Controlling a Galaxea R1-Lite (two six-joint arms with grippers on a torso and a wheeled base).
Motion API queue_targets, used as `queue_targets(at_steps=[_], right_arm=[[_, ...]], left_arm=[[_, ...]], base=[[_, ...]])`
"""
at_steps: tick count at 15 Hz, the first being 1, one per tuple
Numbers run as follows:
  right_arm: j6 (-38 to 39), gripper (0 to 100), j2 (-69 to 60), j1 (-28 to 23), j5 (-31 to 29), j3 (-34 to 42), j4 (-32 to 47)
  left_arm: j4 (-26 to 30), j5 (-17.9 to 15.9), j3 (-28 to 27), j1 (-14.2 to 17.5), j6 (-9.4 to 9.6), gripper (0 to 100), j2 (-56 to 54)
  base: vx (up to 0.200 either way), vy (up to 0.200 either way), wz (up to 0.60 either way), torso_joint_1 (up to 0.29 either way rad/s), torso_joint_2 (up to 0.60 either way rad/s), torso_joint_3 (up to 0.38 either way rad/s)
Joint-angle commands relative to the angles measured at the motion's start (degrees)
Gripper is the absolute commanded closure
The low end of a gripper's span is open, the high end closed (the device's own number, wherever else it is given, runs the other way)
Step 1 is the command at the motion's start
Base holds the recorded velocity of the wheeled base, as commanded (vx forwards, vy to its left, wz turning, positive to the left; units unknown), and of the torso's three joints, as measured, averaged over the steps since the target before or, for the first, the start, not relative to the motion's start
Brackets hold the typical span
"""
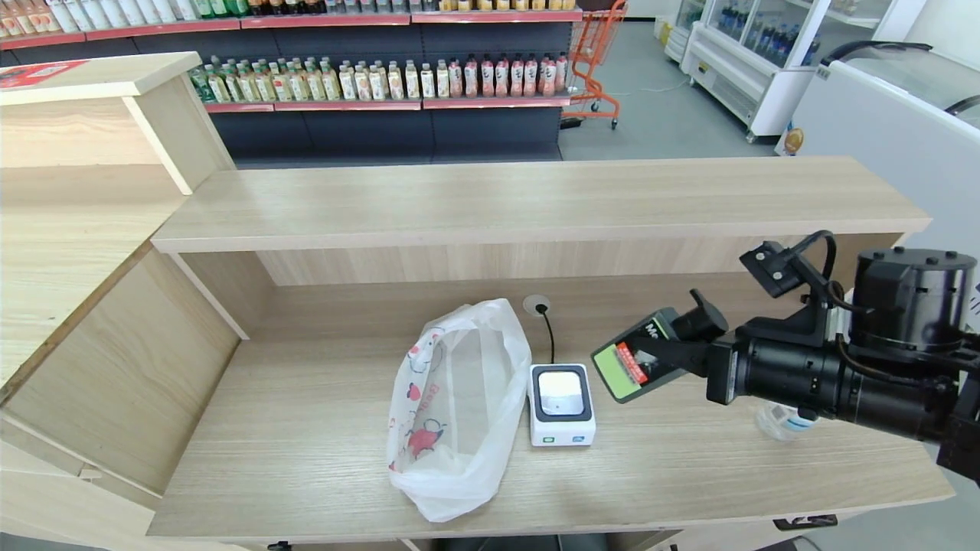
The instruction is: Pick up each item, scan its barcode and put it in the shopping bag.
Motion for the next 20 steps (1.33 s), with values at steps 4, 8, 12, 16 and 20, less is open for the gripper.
queue_targets(at_steps=[4,8,12,16,20], right_arm=[[-0.53,100,10.27,3.62,0.19,-4.81,-0.12],[-3.43,100,18.53,6.87,3.26,-7.53,-8.03],[-5.37,100,29.6,8.46,5.37,-6.66,-19.81],[-10.29,100,36.72,10.13,5.2,-11.75,-19.02],[-16.44,100,42.61,13.2,5.2,-22.39,-19.02]], left_arm=[[-0.01,0.0,0.0,0.07,0.01,0,0.09],[-0.01,0.0,0.0,-0.02,0.01,0,0.09],[-0.01,0.0,0.0,0.07,0.01,0,0.09],[-0.01,0.0,0.0,-0.02,0.01,0,0.09],[-0.01,0.0,0.0,0.07,0.01,0,0.09]], base=[[0.0,0.0,0.0,0.0,0.0,0.0],[0.0,0.0,0.0,0.0,0.0,0.0],[0.0,0.0,0.0,0.0,0.0,0.0],[0.0,0.0,0.0,0.0,0.0,0.0],[0.0,0.0,0.0,0.0,0.0,0.0]])
